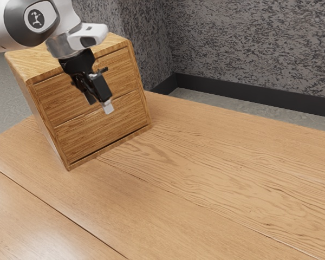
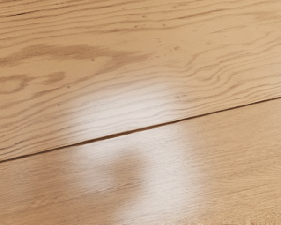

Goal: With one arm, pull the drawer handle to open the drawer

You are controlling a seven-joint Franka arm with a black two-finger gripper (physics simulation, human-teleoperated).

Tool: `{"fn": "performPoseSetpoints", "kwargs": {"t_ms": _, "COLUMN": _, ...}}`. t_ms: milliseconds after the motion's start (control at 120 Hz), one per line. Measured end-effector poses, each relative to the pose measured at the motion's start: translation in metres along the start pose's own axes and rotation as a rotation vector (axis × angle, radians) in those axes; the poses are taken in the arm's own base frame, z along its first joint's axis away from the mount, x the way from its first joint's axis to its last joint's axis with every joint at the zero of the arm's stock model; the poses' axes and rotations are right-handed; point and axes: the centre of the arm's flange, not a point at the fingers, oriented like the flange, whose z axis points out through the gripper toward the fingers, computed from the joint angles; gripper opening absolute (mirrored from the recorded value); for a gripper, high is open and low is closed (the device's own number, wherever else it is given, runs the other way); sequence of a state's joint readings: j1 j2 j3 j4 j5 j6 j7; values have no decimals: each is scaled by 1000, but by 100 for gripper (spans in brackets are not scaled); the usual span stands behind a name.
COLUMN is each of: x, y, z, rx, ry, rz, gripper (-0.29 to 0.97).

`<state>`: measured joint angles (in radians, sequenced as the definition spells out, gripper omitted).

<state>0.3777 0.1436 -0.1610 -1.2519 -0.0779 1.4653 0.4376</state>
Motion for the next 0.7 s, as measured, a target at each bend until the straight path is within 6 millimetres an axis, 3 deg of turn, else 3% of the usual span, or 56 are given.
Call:
{"fn": "performPoseSetpoints", "kwargs": {"t_ms": 317, "x": -1, "y": 1, "z": -2, "rx": -2, "ry": -1, "rz": 116, "gripper": 68}}
{"fn": "performPoseSetpoints", "kwargs": {"t_ms": 400, "x": -5, "y": 5, "z": -22, "rx": 18, "ry": 28, "rz": 137, "gripper": 68}}
{"fn": "performPoseSetpoints", "kwargs": {"t_ms": 558, "x": -28, "y": 26, "z": -103, "rx": 118, "ry": 142, "rz": 176, "gripper": 68}}
{"fn": "performPoseSetpoints", "kwargs": {"t_ms": 617, "x": -25, "y": 30, "z": -111, "rx": 133, "ry": 162, "rz": 195, "gripper": 68}}
{"fn": "performPoseSetpoints", "kwargs": {"t_ms": 700, "x": -1, "y": 40, "z": -93, "rx": 117, "ry": 167, "rz": 242, "gripper": 68}}
